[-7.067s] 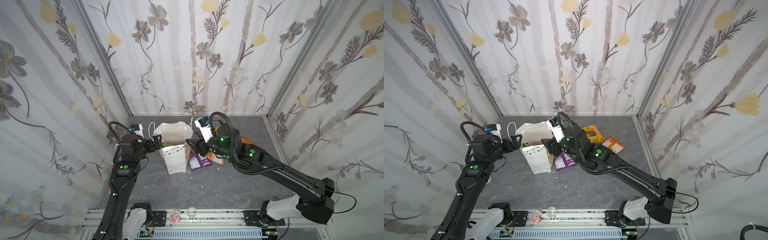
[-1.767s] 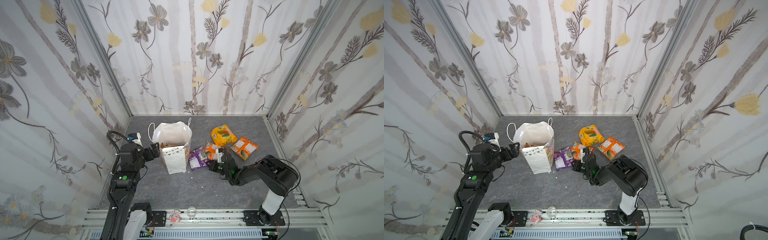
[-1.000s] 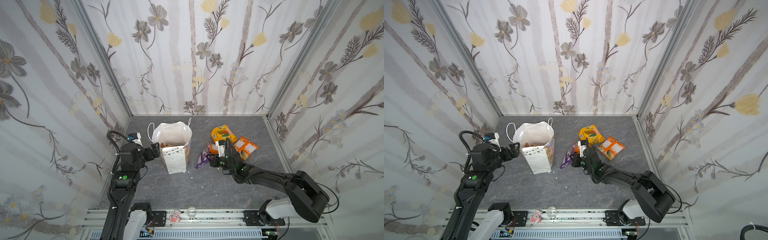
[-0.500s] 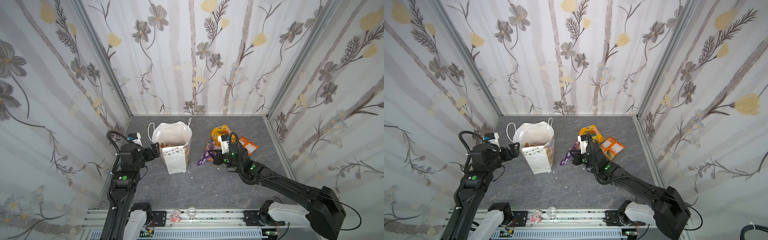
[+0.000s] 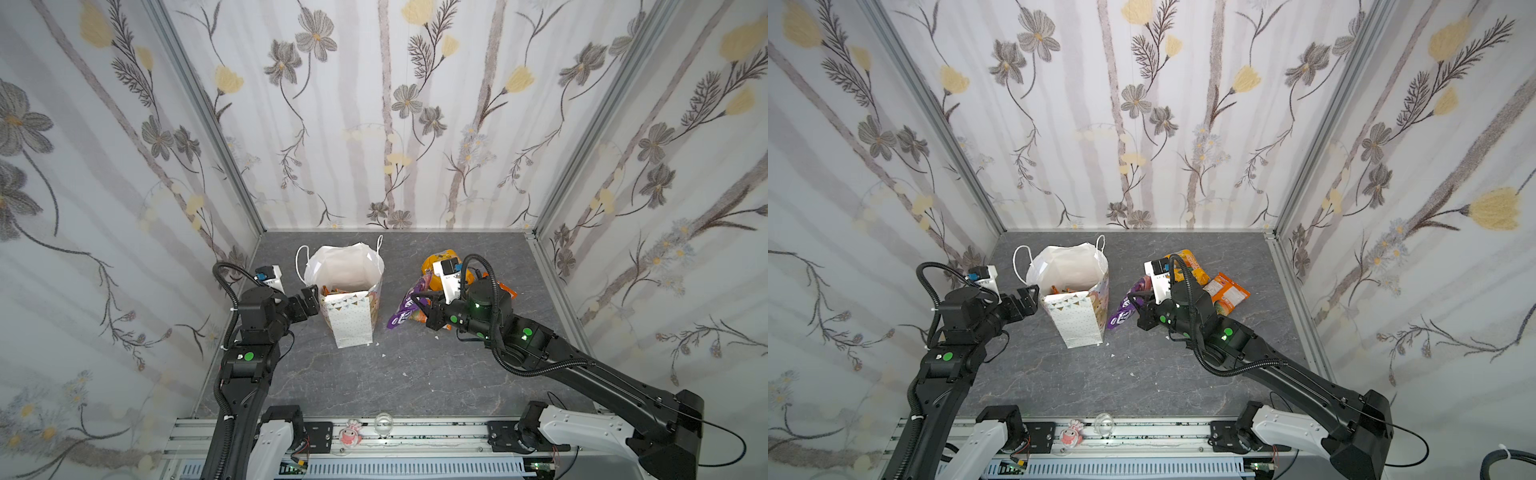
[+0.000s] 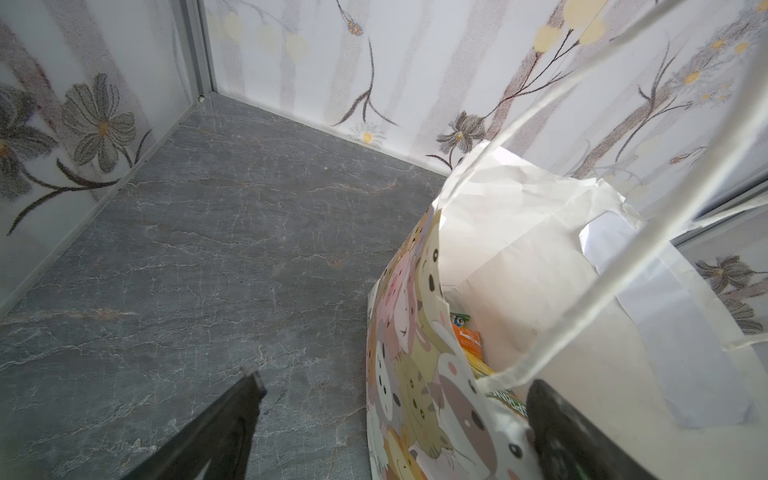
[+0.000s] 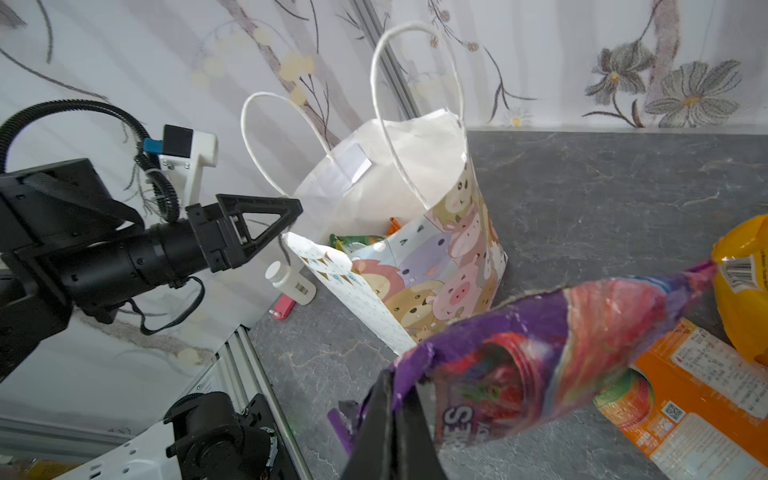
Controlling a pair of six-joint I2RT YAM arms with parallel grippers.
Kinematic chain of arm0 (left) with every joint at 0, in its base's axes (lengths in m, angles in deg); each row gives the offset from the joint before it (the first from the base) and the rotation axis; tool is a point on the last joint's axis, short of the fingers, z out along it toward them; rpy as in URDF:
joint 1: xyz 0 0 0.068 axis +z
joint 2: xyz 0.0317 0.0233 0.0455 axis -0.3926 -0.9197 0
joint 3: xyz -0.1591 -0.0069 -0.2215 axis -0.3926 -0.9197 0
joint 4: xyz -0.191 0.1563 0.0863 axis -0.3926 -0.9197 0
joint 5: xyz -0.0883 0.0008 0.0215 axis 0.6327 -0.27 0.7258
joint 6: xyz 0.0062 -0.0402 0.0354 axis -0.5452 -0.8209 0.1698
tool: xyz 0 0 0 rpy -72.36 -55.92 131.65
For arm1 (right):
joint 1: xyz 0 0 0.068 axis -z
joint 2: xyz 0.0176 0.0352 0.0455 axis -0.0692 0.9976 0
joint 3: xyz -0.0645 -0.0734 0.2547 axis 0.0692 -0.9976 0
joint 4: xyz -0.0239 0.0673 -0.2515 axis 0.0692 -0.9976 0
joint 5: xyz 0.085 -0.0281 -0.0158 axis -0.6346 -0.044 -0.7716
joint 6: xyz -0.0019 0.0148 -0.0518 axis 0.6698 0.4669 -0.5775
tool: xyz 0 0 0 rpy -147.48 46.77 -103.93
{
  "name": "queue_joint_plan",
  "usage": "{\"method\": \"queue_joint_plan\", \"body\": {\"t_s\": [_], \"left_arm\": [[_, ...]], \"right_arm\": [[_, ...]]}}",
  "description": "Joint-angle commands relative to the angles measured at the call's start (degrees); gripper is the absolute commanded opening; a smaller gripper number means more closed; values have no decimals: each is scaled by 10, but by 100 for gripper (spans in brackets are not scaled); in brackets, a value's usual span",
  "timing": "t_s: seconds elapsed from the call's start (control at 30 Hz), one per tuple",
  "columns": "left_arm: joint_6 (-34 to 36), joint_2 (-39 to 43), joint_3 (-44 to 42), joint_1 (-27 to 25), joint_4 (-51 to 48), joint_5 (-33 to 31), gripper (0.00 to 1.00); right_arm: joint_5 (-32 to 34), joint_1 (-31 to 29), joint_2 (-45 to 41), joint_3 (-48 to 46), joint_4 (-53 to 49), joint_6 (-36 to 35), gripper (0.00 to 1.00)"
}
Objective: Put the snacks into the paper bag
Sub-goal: 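Carry the purple berries bag with the right gripper over the paper bag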
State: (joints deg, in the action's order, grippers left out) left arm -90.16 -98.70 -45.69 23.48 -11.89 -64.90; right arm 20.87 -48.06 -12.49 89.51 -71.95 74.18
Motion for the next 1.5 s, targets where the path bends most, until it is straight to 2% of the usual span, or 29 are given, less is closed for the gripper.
{"method": "queue_joint_plan", "body": {"t_s": [0.0, 0.43, 0.67, 0.77, 1.07, 1.47], "left_arm": [[5, 3, -2, 1, 5, 3, 100], [5, 6, -2, 0, 6, 4, 100], [5, 9, -3, 1, 6, 4, 100], [5, 9, -3, 1, 7, 4, 100], [5, 8, -3, 1, 7, 8, 100], [5, 8, -3, 0, 7, 11, 100]], "right_arm": [[11, -10, 6, 30, -12, -21, 0], [-9, -49, 54, 135, -37, -69, 0], [48, -79, 79, 222, -78, -113, 0], [39, -79, 85, 253, -74, -121, 0], [9, -83, 180, 401, -152, -153, 0], [-7, -81, 282, 521, -163, -189, 0]]}}
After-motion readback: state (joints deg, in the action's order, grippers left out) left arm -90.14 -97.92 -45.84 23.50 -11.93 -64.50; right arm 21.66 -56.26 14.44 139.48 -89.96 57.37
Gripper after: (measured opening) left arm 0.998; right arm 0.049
